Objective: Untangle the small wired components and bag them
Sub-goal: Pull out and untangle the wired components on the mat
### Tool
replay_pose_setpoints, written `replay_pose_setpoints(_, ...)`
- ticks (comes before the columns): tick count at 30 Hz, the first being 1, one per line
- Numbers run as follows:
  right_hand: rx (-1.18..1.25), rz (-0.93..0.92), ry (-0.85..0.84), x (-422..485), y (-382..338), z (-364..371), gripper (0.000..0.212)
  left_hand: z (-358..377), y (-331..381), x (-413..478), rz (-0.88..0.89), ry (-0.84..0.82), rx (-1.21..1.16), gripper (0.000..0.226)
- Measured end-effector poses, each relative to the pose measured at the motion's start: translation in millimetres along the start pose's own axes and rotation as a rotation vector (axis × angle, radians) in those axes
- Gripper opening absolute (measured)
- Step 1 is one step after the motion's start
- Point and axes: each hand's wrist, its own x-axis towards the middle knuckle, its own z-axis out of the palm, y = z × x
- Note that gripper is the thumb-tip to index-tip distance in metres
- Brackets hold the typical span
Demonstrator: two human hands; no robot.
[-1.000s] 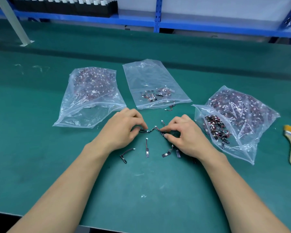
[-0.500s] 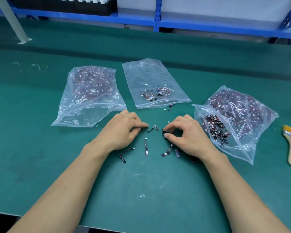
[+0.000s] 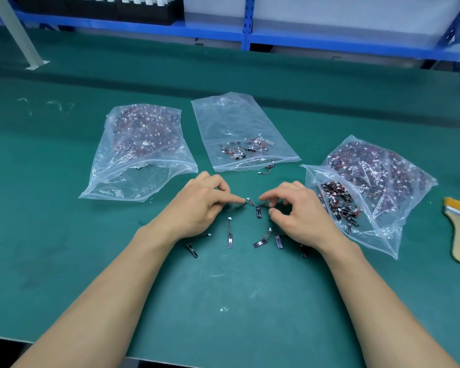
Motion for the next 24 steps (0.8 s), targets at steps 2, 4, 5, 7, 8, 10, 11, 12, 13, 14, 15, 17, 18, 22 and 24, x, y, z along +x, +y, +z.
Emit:
replay_pose_setpoints(2,0.014,0.008,0.018,-0.7,2.2,-3.7,0.035,-1.0,-1.8,-2.4,-0.025,0.049,-0.064,0.038)
replay_pose_setpoints(4,0.021,0.013,0.012,-2.1,4.9,-6.1,0.036,-1.7,-2.4,-5.4,-0.063,0.091,-0.117,0.035)
replay_pose_setpoints(5,0.022,0.016,0.002,-2.7,6.0,-6.6,0.035,-2.0,-2.3,-6.3,-0.08,0.108,-0.134,0.033)
replay_pose_setpoints(7,0.026,0.022,-0.018,-3.3,7.0,-6.5,0.036,-2.7,-2.5,-8.1,-0.1,0.144,-0.154,0.028)
replay_pose_setpoints(8,0.029,0.024,-0.023,-3.5,7.6,-6.3,0.038,-3.0,-2.9,-9.0,-0.106,0.161,-0.157,0.026)
replay_pose_setpoints(10,0.03,0.027,-0.028,-4.0,9.5,-6.6,0.039,-3.6,-4.5,-10.5,-0.113,0.189,-0.158,0.023)
replay_pose_setpoints(11,0.03,0.031,-0.027,-4.2,10.7,-7.2,0.04,-3.9,-5.5,-11.0,-0.116,0.203,-0.159,0.023)
replay_pose_setpoints(12,0.033,0.039,-0.022,-4.3,12.1,-7.6,0.039,-4.2,-6.5,-11.5,-0.12,0.219,-0.163,0.022)
replay_pose_setpoints(13,0.043,0.048,-0.008,-4.5,13.5,-7.6,0.038,-4.7,-7.3,-12.0,-0.125,0.236,-0.169,0.022)
replay_pose_setpoints(14,0.065,0.062,0.016,-4.5,15.0,-7.6,0.038,-5.0,-8.0,-12.0,-0.136,0.256,-0.176,0.023)
replay_pose_setpoints(15,0.097,0.082,0.049,-4.0,16.6,-7.5,0.037,-5.2,-8.8,-12.0,-0.154,0.279,-0.19,0.025)
replay_pose_setpoints(17,0.187,0.141,0.119,-2.5,20.1,-7.8,0.033,-5.0,-11.3,-11.6,-0.216,0.336,-0.239,0.029)
replay_pose_setpoints(18,0.237,0.174,0.15,-1.4,21.6,-8.1,0.029,-4.9,-12.7,-11.7,-0.249,0.369,-0.269,0.032)
replay_pose_setpoints(22,0.424,0.283,0.241,1.7,25.0,-8.7,0.024,-5.2,-16.8,-12.9,-0.354,0.443,-0.376,0.036)
replay_pose_setpoints(24,0.489,0.305,0.268,2.2,25.3,-9.5,0.021,-6.0,-17.6,-13.0,-0.387,0.468,-0.413,0.037)
